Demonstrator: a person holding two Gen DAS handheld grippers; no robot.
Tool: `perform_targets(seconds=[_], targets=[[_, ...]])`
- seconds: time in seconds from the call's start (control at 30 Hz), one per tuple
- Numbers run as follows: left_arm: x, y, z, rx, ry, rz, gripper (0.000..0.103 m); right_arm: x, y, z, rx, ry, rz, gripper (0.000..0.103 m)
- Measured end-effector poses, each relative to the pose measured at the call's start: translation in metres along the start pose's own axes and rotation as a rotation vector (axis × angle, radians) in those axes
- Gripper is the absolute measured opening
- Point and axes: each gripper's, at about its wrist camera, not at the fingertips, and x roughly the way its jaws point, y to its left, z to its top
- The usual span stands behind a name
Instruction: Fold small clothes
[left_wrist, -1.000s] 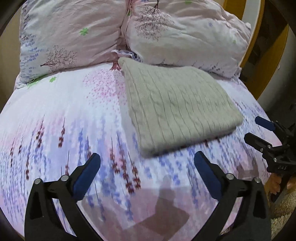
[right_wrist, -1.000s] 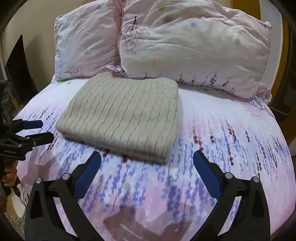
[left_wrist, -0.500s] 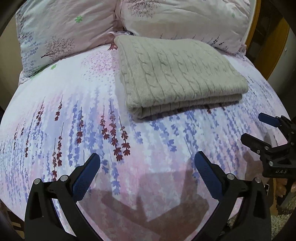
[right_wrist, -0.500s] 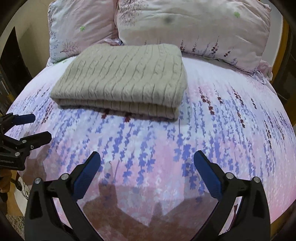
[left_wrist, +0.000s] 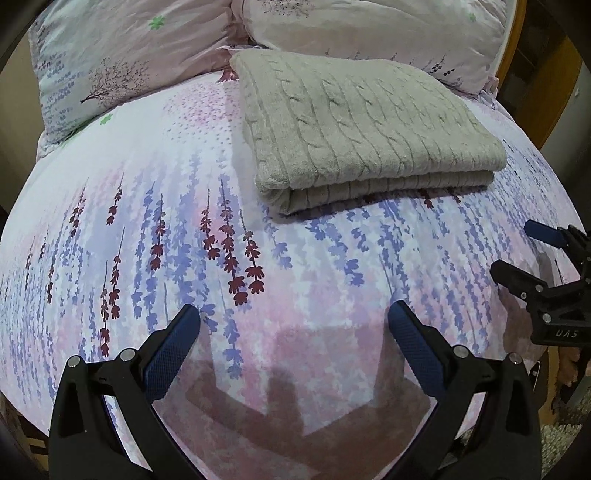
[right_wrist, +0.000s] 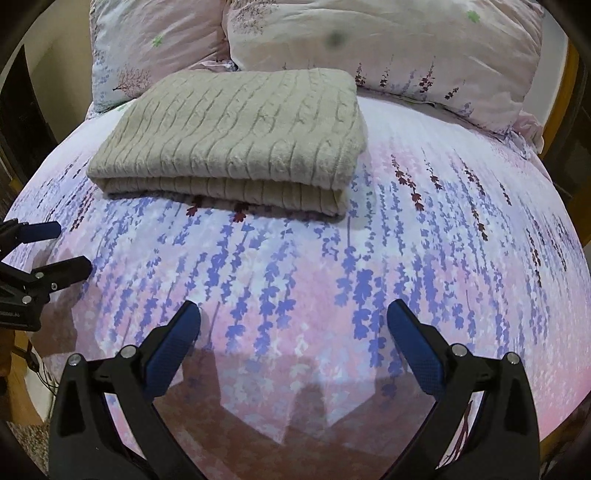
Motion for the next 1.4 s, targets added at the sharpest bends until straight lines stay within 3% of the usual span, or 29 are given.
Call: perform_targets(seconds=[1.4], targets=[[0.0009,0.0009,0.0006,0.008,-0.001,-0.001,0.102,0.0011,-0.0019,0.002,-0.02,0.011,0.013,0.101]])
